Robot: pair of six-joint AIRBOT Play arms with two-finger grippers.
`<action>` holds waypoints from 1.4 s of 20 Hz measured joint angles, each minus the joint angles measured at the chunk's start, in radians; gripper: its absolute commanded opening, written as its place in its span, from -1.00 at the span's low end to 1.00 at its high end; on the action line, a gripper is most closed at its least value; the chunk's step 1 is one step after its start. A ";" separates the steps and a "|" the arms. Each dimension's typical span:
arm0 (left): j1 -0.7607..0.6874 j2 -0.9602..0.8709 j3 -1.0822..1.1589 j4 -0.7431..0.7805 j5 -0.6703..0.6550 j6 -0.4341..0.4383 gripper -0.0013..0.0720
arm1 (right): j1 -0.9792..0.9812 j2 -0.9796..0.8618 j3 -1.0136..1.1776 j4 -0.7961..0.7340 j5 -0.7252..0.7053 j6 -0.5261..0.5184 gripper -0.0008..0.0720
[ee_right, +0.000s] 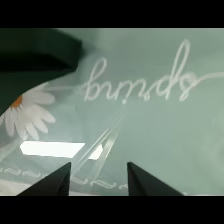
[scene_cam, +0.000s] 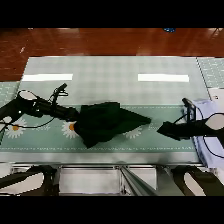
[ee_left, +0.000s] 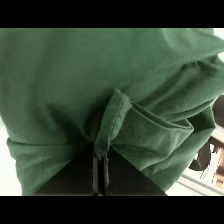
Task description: Fold the shirts.
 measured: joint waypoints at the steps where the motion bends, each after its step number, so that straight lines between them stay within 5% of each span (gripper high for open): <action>1: -0.005 -0.012 0.020 -0.001 0.000 0.008 -0.91 | -0.001 0.005 -0.032 0.036 -0.022 -0.003 0.14; 11: -0.002 -0.045 0.133 -0.007 -0.030 0.009 -0.91 | 0.216 -0.307 -0.023 0.419 -0.362 -0.083 0.14; 12: -0.002 -0.046 0.135 -0.007 -0.030 0.009 -0.91 | 0.242 -0.354 0.008 0.443 -0.370 -0.088 0.02; 14: -0.002 -0.047 0.137 -0.007 -0.032 0.009 -0.91 | 0.293 -0.446 0.076 0.463 -0.389 -0.097 -0.91; 16: 0.000 -0.047 0.150 -0.007 -0.034 0.009 -0.91 | 0.326 -0.516 0.160 0.475 -0.391 -0.130 -0.91; 20: 0.041 -0.015 0.291 -0.025 -0.069 -0.024 -0.92 | 0.309 -0.541 0.431 0.395 -0.293 -0.162 -0.91; 28: 0.122 0.078 0.989 -0.034 -0.047 -0.288 -0.92 | 0.224 -0.470 1.395 -0.002 -0.021 -0.022 -0.91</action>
